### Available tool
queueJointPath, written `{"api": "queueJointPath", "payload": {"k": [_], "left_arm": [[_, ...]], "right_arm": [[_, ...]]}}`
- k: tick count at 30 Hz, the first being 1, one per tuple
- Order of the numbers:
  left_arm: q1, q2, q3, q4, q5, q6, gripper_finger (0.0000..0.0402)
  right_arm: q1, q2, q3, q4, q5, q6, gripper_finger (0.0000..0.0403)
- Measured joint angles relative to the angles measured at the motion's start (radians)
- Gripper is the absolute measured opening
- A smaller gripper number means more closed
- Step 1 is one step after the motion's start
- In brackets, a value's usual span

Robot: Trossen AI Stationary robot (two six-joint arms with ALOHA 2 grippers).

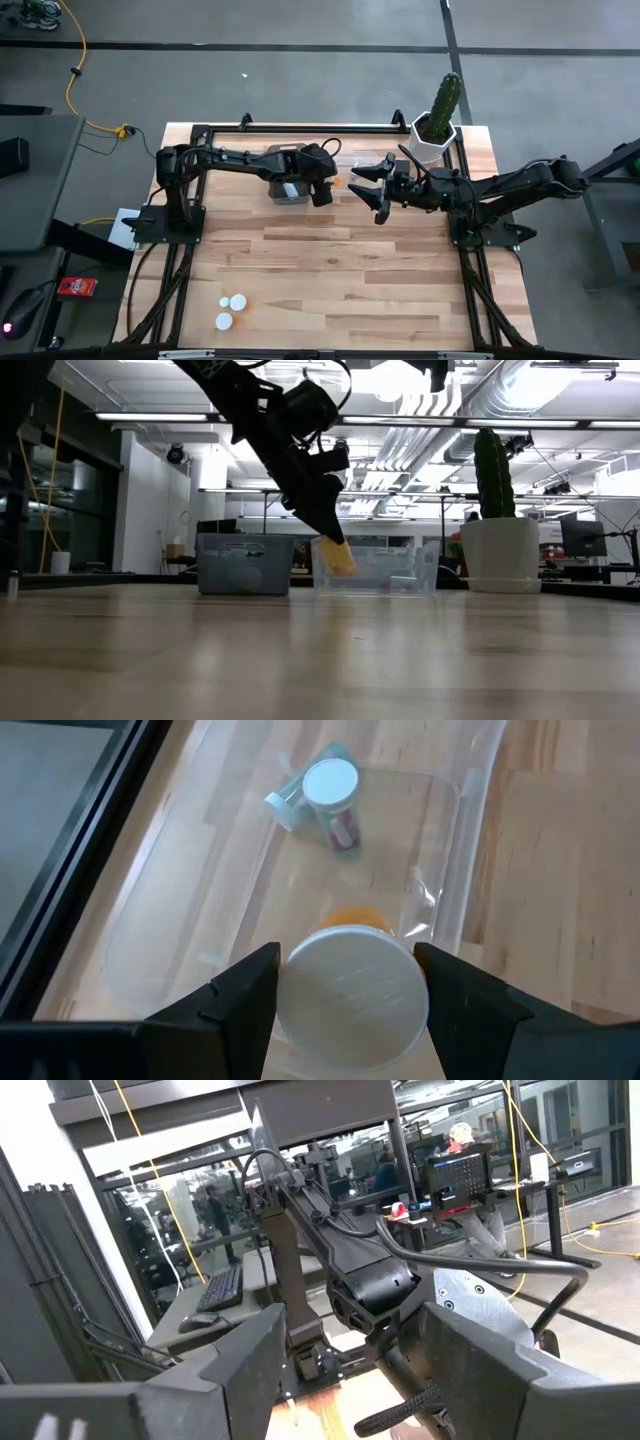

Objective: Pick and place medicine bottles into bin by pill shape (circle, oval)
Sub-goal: Put the orange capsule bottle into the transparent bin

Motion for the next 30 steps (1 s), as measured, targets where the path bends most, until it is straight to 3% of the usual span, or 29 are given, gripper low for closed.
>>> {"api": "queueJointPath", "payload": {"k": [12, 17, 21, 25, 30], "left_arm": [[0.0, 0.0, 0.0, -0.003, -0.003, -0.028, 0.0273], [0.0, -0.053, 0.0, -0.012, -0.003, -0.031, 0.0282], [0.0, -0.161, 0.0, -0.019, 0.009, -0.052, 0.0279], [-0.007, -0.328, -0.024, -0.004, 0.083, -0.208, 0.0278], [-0.099, -0.549, -0.184, 0.191, 0.105, -0.337, 0.0278]], "right_arm": [[0.0, 0.0, 0.0, -0.004, 0.0, -0.006, 0.0226], [0.0, 0.0, 0.0, -0.004, -0.001, -0.007, 0.0226], [0.0, 0.0, 0.0, -0.004, -0.001, -0.01, 0.0226], [0.0, 0.0, 0.0, -0.005, -0.001, -0.01, 0.0226], [0.0, 0.0, 0.0, -0.04, -0.002, -0.008, 0.0226]]}}
